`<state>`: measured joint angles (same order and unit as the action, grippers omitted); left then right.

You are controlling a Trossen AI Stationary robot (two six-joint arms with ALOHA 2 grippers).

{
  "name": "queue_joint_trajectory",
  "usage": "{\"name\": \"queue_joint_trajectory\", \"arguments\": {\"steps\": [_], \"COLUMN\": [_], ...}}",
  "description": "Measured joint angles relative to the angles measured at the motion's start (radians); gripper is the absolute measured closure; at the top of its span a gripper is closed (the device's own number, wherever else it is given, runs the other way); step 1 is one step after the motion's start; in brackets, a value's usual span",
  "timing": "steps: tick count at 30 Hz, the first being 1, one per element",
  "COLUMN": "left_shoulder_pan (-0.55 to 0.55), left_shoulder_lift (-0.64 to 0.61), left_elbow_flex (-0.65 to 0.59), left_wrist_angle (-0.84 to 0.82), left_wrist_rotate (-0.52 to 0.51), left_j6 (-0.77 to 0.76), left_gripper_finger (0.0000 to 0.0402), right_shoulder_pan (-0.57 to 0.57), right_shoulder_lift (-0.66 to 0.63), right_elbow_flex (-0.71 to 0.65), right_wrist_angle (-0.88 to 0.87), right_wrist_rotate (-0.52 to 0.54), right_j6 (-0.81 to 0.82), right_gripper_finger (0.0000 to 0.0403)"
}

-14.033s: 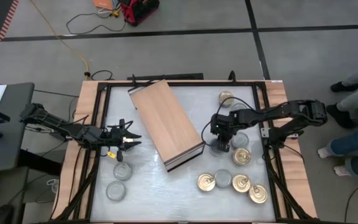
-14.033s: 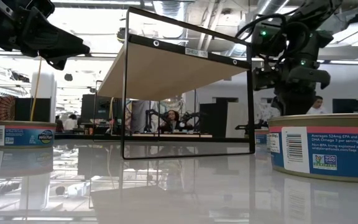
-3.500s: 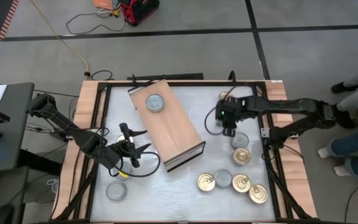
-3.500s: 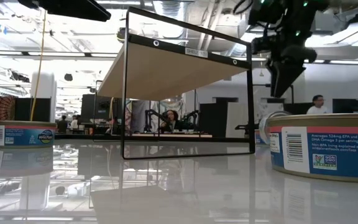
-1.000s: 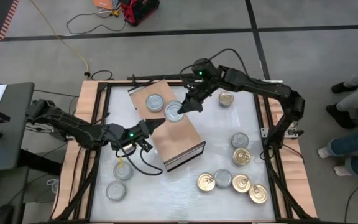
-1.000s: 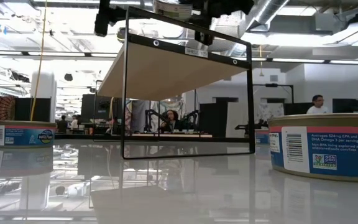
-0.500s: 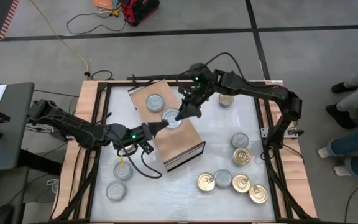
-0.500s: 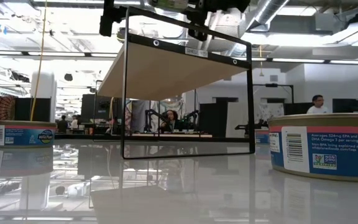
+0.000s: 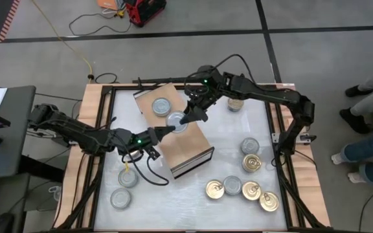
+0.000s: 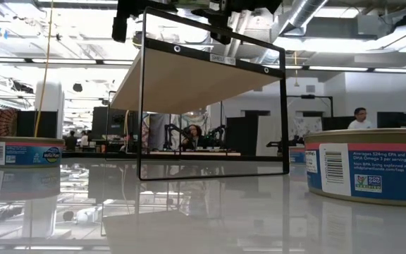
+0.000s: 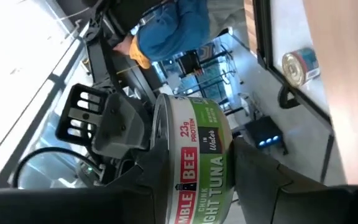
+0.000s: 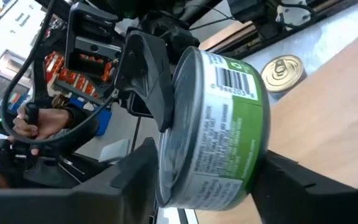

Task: Stack canned seafood by type on shelf
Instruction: Stack the green tuna can on top of the other green tuna can on the shelf

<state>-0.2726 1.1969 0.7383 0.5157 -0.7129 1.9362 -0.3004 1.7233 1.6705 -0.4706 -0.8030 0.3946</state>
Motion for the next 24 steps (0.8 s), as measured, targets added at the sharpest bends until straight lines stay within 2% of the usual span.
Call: {"name": "queue_joint_trajectory", "arguments": {"steps": [6,11,15,19,22,24], "left_shoulder_pan": [0.015,0.070,0.146,0.235,0.295,0.327], "left_shoulder_lift": [-0.033,-0.135,-0.207,-0.226,-0.211,-0.196], "left_elbow_flex": [-0.001,-0.002,-0.002,-0.002,-0.002,-0.002], "left_wrist_angle": [-0.072,-0.269,-0.465,-0.592,-0.617,-0.610], "left_wrist_rotate": [-0.010,-0.020,-0.016,0.024,0.088,0.092], "left_j6": [-0.192,-0.454,-0.672,-0.795,-0.838,-0.838], "left_gripper_finger": [0.0273,0.0268,0.0266,0.0265,0.0264,0.0264], "right_shoulder_pan": [-0.081,-0.144,-0.134,-0.102,-0.076,-0.061], "right_shoulder_lift": [-0.051,-0.153,-0.200,-0.216,-0.213,-0.213], "right_elbow_flex": [-0.002,0.001,0.001,0.001,0.000,0.000], "right_wrist_angle": [-0.062,-0.133,-0.171,-0.178,-0.184,-0.184], "right_wrist_rotate": [0.029,0.193,0.316,0.332,0.335,0.335], "right_j6": [-0.002,-0.053,-0.061,-0.066,-0.069,-0.077], "right_gripper_finger": [0.0124,0.0122,0.0122,0.0121,0.0121,0.0121]}}
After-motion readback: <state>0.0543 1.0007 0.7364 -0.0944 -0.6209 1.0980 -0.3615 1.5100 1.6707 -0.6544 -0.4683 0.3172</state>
